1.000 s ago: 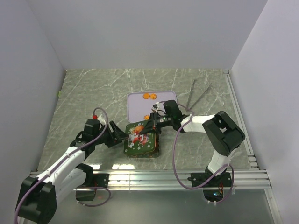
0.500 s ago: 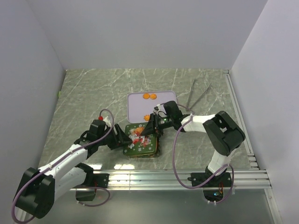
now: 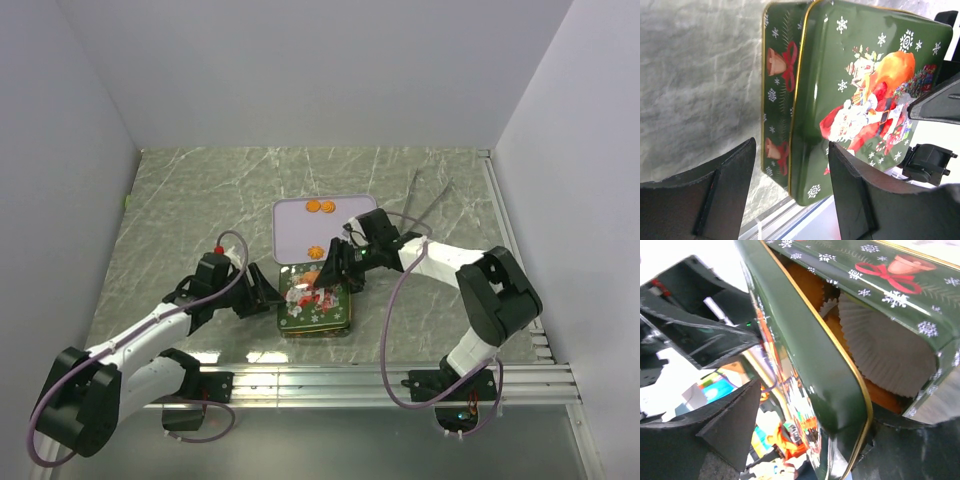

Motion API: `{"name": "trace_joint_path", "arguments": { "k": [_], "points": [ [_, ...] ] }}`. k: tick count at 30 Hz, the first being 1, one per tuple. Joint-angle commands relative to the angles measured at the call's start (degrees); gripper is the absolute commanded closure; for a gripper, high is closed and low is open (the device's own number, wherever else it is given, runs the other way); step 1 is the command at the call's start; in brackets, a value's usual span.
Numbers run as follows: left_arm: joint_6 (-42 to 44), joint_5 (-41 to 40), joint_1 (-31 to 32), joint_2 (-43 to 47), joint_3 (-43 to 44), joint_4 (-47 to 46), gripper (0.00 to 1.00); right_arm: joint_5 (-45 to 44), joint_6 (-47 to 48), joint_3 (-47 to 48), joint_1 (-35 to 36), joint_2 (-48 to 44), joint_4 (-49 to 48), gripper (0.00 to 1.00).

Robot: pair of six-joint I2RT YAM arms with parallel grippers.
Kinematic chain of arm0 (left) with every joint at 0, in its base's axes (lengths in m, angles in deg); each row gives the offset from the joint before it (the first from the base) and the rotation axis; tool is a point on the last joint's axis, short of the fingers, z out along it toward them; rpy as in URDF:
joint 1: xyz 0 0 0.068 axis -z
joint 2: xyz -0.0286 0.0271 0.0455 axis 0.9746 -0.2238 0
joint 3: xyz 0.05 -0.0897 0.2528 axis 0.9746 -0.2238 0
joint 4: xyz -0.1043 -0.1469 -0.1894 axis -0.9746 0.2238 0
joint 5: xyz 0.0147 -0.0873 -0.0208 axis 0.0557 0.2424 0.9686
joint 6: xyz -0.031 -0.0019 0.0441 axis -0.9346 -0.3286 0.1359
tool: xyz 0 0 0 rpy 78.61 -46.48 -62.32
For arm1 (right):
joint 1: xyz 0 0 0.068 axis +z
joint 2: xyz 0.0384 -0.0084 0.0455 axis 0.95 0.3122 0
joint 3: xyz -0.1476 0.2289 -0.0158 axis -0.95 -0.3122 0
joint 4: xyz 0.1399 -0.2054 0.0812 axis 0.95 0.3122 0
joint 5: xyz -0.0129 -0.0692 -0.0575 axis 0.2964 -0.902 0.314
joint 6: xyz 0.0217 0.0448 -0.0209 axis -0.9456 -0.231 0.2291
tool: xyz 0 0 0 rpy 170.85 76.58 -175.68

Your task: Pack the cookies

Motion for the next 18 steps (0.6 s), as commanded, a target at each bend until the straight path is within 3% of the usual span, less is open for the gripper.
{"name": "trace_joint_path", "arguments": {
  "k": [1, 6, 8, 18],
  "points": [
    [0.5, -0.6, 0.5, -0.9, 2.9, -3.0, 0.35, -5.0, 5.5, 3.6, -1.1, -3.9, 11.9, 0.31],
    [0.3, -1.0, 1.6, -3.0, 3.9, -3.7, 0.35, -7.5, 8.5, 6.2, -1.8, -4.3, 19.0, 0.29],
    [0.2, -1.2, 2.1, -3.8, 4.5, -4.0, 0.35, -8.6, 9.8, 7.0, -1.8, -4.2, 20.8, 0.23],
    [-0.2, -2.6, 5.2, -8.7, 6.8, -5.3, 0.36, -15.2, 13.7, 11.3, -4.0, -6.4, 31.1, 0.22]
  ]
}}
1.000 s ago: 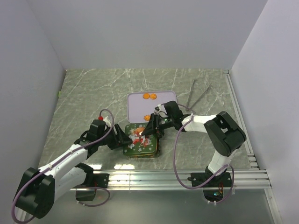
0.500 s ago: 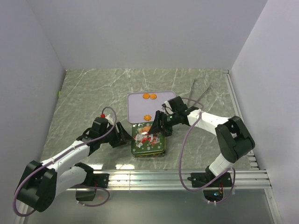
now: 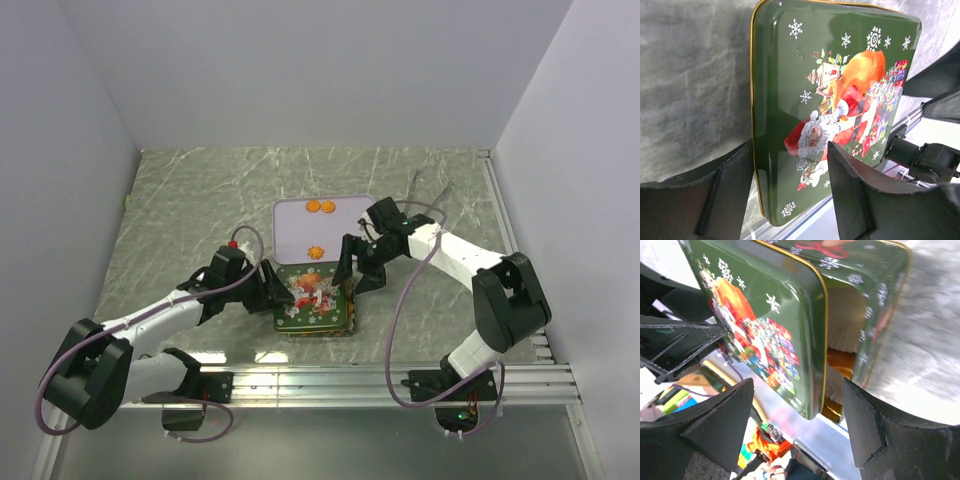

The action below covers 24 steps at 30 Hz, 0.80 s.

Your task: Pack the cookies

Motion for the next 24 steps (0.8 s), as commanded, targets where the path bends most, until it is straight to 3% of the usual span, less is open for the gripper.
{"name": "trace_joint_path", "arguments": {
  "k": [1, 9, 14, 18, 24],
  "points": [
    [-0.1, -0.9, 1.2, -0.8, 2.8, -2.6, 0.36, -5.1, 3.1, 3.5, -1.5, -5.0, 6.5, 0.22],
    [0.4, -1.4, 1.9, -2.2, 4.7, -1.8, 0.37, -16.6, 3.5, 2.4, -6.3, -11.6, 11.2, 0.23],
    [0.5, -1.4, 2.4, -3.3, 5.6, -1.7, 0.37, -17.6, 4.4, -4.6, -8.5, -9.9, 7.8, 0.38],
    [0.6, -1.4, 2.8, -4.2, 6.6, -1.5, 0.37, -14.6, 4.4, -8.5, -8.3, -6.7, 3.6, 0.56],
    [0.8, -1.5, 3.4, -4.9, 7.3, -1.4, 0.37, -8.8, 2.3, -11.3, -5.0, -3.0, -2.1, 0.66]
  ]
}}
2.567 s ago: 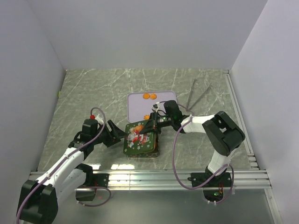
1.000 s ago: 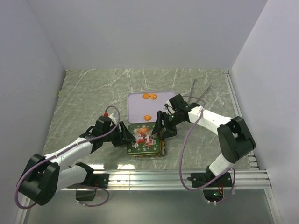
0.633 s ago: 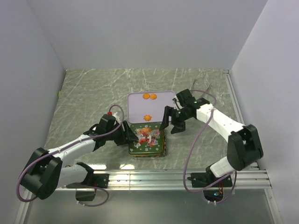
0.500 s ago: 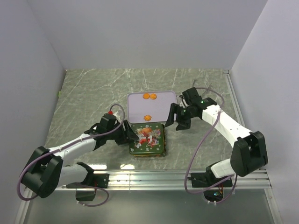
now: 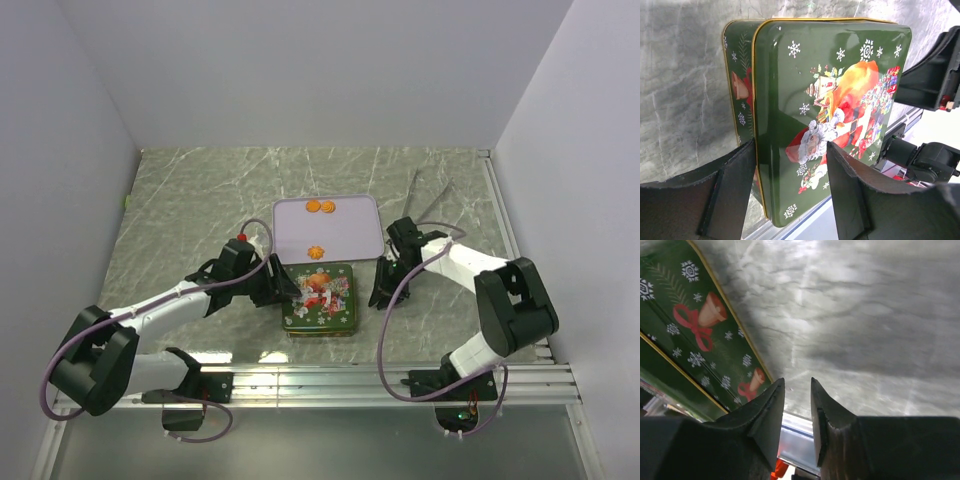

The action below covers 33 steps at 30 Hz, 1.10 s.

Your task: Pack the cookies

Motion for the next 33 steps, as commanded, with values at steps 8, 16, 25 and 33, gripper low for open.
{"name": "trace_joint_path", "arguments": {
  "k": [8, 16, 25, 33],
  "points": [
    [-0.1, -0.9, 1.4, -0.1, 1.3, -2.0, 0.37, 9.5, -2.5, -0.1, 5.4, 6.4, -11.1, 0.69],
    [0.0, -1.4, 1.6, 1.1, 0.5, -1.1, 0.38, 13.7, -3.4, -1.5, 5.7, 11.8, -16.8, 0.72],
    [0.5, -2.0, 1.6, 2.3, -0.3, 0.6, 0.37, 16.9, -5.0, -0.3, 7.2, 12.4, -19.1, 0.74],
    [0.5, -2.0, 1.6, 1.8, -0.4, 0.4, 0.38, 6.1, -1.6, 1.9, 7.0, 9.0, -8.2, 0.75]
  ]
}}
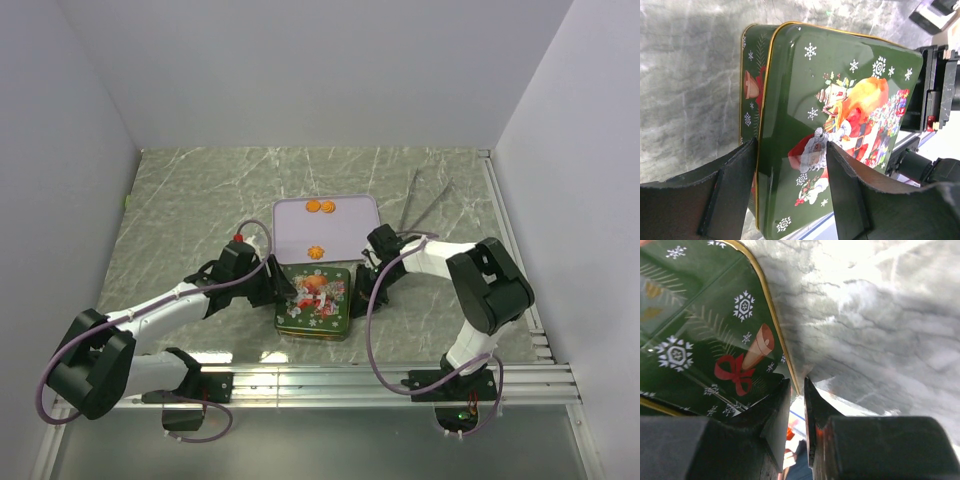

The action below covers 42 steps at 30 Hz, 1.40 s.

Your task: Pack the cookies

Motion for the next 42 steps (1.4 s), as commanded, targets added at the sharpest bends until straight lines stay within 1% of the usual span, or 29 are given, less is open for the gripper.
{"name": "trace_joint_path", "arguments": {
  "k": [1, 2, 5, 9, 11, 12, 16, 17, 22, 25, 26, 29, 30, 32, 33, 35, 36, 37, 39, 41, 42],
  "points": [
    [0.2, 3.5, 0.8, 0.5, -0.1, -1.7, 0.38, -8.2, 2.1, 2.2, 0.7, -1.9, 3.4, 0.75],
    [0.4, 3.5, 0.7, 0.4, 0.1, -1.5, 0.37, -10.5, 2.5, 2.6, 0.7, -2.0, 4.5, 0.75],
    [0.8, 3.1, 0.9, 0.1, 1.1, -0.7, 0.37, -13.3, 2.9, 3.3, 0.4, -3.0, 6.7, 0.74],
    [1.5, 2.0, 0.8, -0.1, 2.4, 1.5, 0.35, -13.8, 3.2, 3.8, 0.3, -3.1, 7.5, 0.73],
    [1.9, 1.5, 0.8, -0.3, 3.1, 2.3, 0.34, -15.2, 3.6, 4.1, 0.2, -3.4, 8.9, 0.73],
    [2.0, 1.3, 0.8, -0.3, 3.3, 2.8, 0.33, -17.3, 3.6, 4.5, -0.3, -3.9, 9.9, 0.74],
    [2.3, 0.7, 1.0, -0.4, 3.8, 3.8, 0.33, -22.2, 3.4, 5.4, -2.6, -7.4, 12.7, 0.76],
    [2.4, 0.4, 1.0, -0.5, 3.9, 4.0, 0.33, -23.2, 3.1, 5.8, -2.9, -9.6, 13.2, 0.76],
    [2.6, -0.5, 1.3, -0.2, 4.9, 5.6, 0.33, -26.0, 2.1, 9.1, -2.9, -16.3, 16.9, 0.78],
    [2.8, -1.2, 1.6, -0.1, 5.5, 6.5, 0.33, -21.7, 2.9, 10.1, -2.9, -20.2, 15.8, 0.79],
    [3.0, -1.4, 1.6, -0.1, 5.7, 6.6, 0.32, -16.6, 3.1, 10.0, -2.9, -21.1, 14.9, 0.79],
    [3.2, -2.0, 2.0, -0.2, 6.3, 7.4, 0.33, -9.1, 2.4, 8.9, -2.9, -24.3, 10.8, 0.8],
    [3.1, -2.2, 2.4, -0.4, 6.4, 7.6, 0.32, -3.3, 2.1, 7.9, -2.9, -24.7, 8.3, 0.8],
    [3.2, -2.2, 2.6, -0.6, 6.7, 7.6, 0.33, 1.5, 0.6, 6.2, -2.9, -25.4, 5.6, 0.8],
    [3.2, -2.2, 2.7, -0.9, 6.8, 7.5, 0.33, 6.8, 0.1, 5.6, -2.9, -25.3, 2.4, 0.81],
    [2.8, -2.2, 3.2, -1.3, 6.9, 7.2, 0.33, 11.6, -2.1, 3.6, -2.9, -24.8, -1.4, 0.82],
    [2.9, -2.2, 3.3, -1.5, 7.0, 7.2, 0.33, 13.8, -3.0, 2.9, -2.9, -24.5, -5.6, 0.83],
    [2.8, -2.2, 3.5, -1.7, 7.1, 7.2, 0.33, 17.3, -4.4, 2.4, -2.9, -24.0, -7.5, 0.85],
    [2.9, -2.4, 3.9, -2.0, 7.5, 7.2, 0.33, 19.3, -5.3, 0.9, -2.9, -23.5, -12.8, 0.86],
    [3.0, -2.4, 4.2, -2.1, 7.7, 7.6, 0.34, 21.0, -5.6, -0.5, -2.9, -21.7, -15.2, 0.86],
    [3.0, -2.5, 4.4, -2.3, 7.8, 7.7, 0.34, 21.4, -6.0, -1.4, -2.9, -21.0, -18.7, 0.87]
  ]
}}
